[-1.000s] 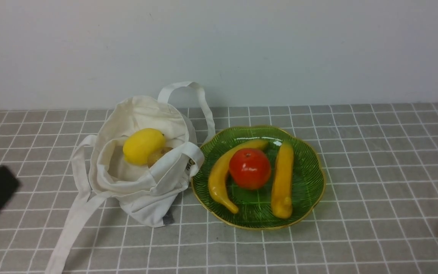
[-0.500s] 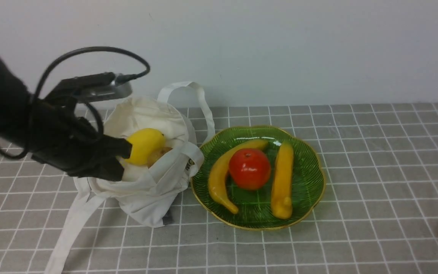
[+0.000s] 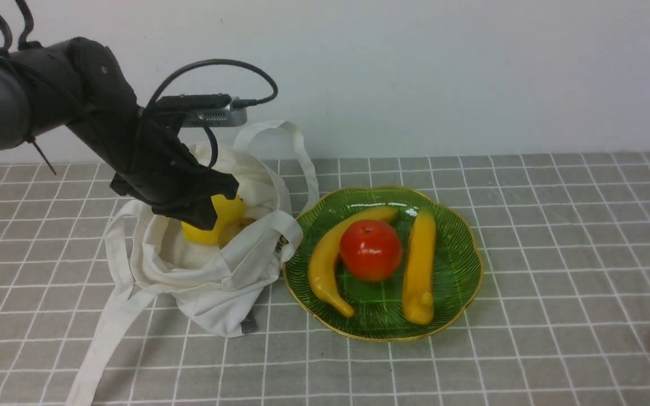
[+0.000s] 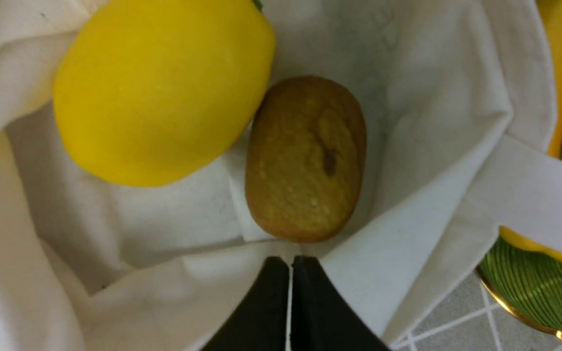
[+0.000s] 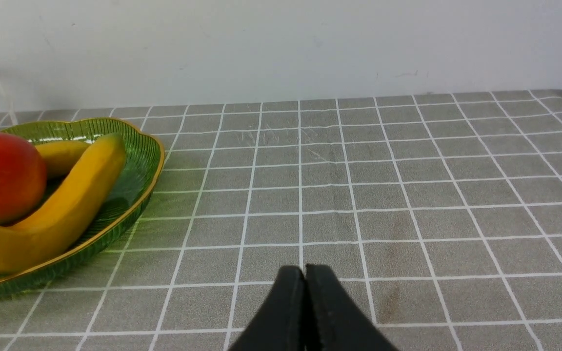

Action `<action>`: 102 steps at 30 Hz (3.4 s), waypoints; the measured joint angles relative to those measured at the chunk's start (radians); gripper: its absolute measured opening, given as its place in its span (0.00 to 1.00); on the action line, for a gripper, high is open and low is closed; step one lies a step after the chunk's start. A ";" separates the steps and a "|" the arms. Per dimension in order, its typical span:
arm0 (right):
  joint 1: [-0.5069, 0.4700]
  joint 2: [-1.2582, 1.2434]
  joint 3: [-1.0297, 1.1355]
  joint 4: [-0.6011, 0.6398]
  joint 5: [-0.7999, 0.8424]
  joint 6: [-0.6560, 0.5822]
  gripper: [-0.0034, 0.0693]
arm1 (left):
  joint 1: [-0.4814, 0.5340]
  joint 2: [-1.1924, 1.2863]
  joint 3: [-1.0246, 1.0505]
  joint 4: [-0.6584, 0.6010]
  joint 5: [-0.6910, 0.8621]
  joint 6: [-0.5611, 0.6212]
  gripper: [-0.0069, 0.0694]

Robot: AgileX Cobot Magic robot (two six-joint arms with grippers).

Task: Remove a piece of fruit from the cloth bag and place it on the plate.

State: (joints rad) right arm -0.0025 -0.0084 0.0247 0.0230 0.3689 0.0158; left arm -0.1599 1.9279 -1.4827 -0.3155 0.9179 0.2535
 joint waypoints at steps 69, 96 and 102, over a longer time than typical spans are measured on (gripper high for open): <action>0.000 0.000 0.000 0.000 0.000 0.000 0.03 | -0.381 -0.049 -0.004 -0.019 -0.028 -0.133 0.57; 0.000 0.000 0.000 0.000 0.000 0.000 0.03 | -0.438 -0.007 -0.226 0.092 0.068 -0.140 0.67; 0.000 0.000 0.000 0.000 0.000 0.000 0.03 | -0.434 -0.136 -0.431 0.266 0.304 -0.144 0.16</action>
State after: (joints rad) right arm -0.0025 -0.0084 0.0247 0.0230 0.3689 0.0158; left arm -0.5939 1.7918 -1.9138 -0.0498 1.2221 0.1094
